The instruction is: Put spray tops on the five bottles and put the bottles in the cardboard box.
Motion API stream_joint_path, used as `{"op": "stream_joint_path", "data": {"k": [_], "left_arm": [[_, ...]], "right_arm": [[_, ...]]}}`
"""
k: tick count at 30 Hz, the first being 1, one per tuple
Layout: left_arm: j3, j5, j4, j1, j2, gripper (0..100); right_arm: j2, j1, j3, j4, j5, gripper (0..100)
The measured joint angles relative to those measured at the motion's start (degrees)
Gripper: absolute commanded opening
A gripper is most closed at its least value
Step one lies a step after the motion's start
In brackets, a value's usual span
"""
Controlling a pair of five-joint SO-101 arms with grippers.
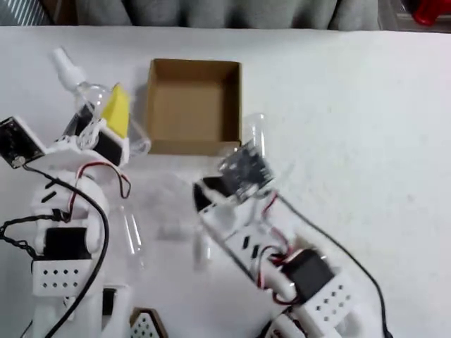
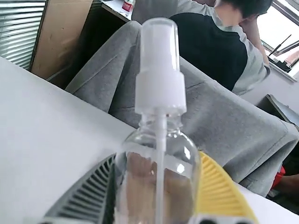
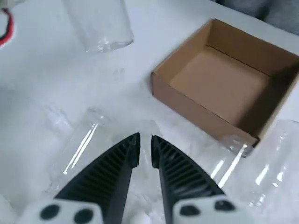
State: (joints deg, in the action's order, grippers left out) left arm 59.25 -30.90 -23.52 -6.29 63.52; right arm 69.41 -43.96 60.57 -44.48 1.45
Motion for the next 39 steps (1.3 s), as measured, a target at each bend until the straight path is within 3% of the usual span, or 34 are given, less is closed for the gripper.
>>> {"op": "stream_joint_path", "data": {"k": [3,8,18,22,29,39], "left_arm": [[0.0,4.3,0.0,1.9,0.0,2],[3.6,9.2,1.8,5.7,-0.1,2],[15.6,9.8,21.7,10.2,0.0,2],[17.6,9.8,25.1,10.2,0.0,2],[17.7,9.8,22.1,11.7,5.1,2],[17.7,15.2,2.5,18.5,23.2,2]], "right_arm": [[1.8,-4.4,7.7,10.4,0.0,1.6],[5.0,-5.3,18.4,25.2,0.0,1.6],[11.6,-6.4,33.2,43.9,0.0,1.6],[13.8,-7.6,35.1,46.9,0.1,1.6],[16.2,-7.5,35.8,47.3,0.1,1.6],[16.7,-7.5,35.8,47.3,0.1,1.6]]}}
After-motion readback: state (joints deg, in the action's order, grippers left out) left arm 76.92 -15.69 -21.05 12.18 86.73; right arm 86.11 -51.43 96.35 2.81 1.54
